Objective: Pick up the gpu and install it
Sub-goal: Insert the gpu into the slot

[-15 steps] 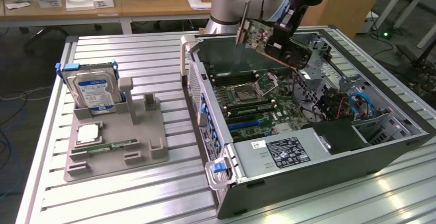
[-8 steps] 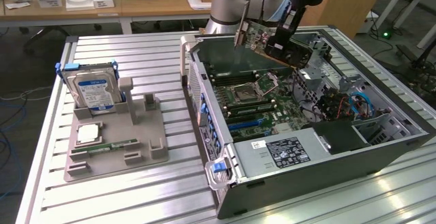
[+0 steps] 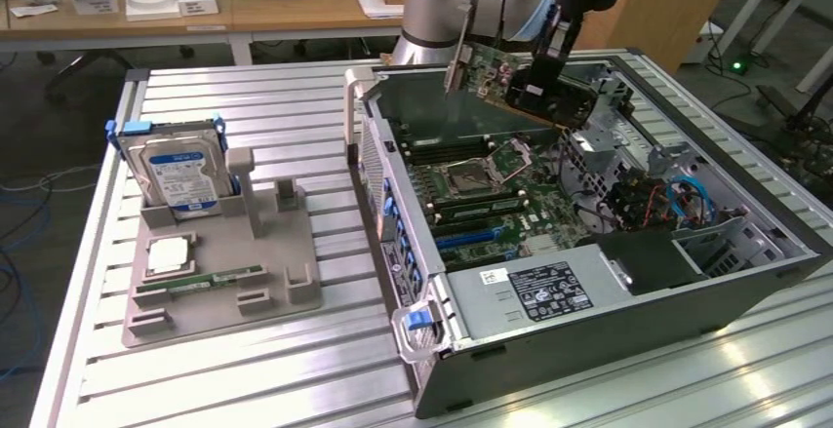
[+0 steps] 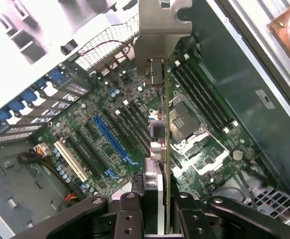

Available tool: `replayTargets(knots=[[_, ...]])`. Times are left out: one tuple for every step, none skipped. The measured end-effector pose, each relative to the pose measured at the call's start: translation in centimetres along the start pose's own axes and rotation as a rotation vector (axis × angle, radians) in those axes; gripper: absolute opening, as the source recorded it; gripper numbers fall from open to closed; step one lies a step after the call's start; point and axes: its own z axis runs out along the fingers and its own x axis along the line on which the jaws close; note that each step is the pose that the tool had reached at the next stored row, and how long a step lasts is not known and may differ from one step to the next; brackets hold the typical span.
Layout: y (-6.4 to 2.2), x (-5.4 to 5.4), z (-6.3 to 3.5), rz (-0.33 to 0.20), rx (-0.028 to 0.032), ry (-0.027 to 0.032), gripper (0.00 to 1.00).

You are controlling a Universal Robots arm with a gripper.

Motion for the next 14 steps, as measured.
replayTargets(knots=[[0.00,0.00,0.00,-0.012,-0.0001,0.0006,0.28],[0.00,0.01,0.00,-0.025,-0.0001,0.0012,0.28],[-0.01,0.01,0.00,-0.037,-0.0001,0.0018,0.28],[-0.01,0.01,0.00,-0.048,-0.0001,0.0024,0.28],[-0.01,0.01,0.00,-0.060,-0.0002,0.0029,0.28],[-0.01,0.02,0.00,-0.072,-0.0002,0.0035,0.28],[-0.02,0.03,0.00,-0.083,-0.0002,0.0040,0.28],[-0.02,0.04,0.00,-0.094,-0.0003,0.0044,0.28],[-0.02,0.04,0.00,-0.106,-0.0004,0.0050,0.28],[-0.02,0.04,0.01,-0.117,-0.0005,0.0056,0.28],[-0.02,0.05,0.01,-0.129,-0.0006,0.0062,0.28],[-0.02,0.05,0.01,-0.143,-0.0007,0.0068,0.28],[-0.03,0.05,0.01,-0.157,-0.0009,0.0076,0.28],[-0.03,0.05,0.02,-0.172,-0.0010,0.0083,0.28]])
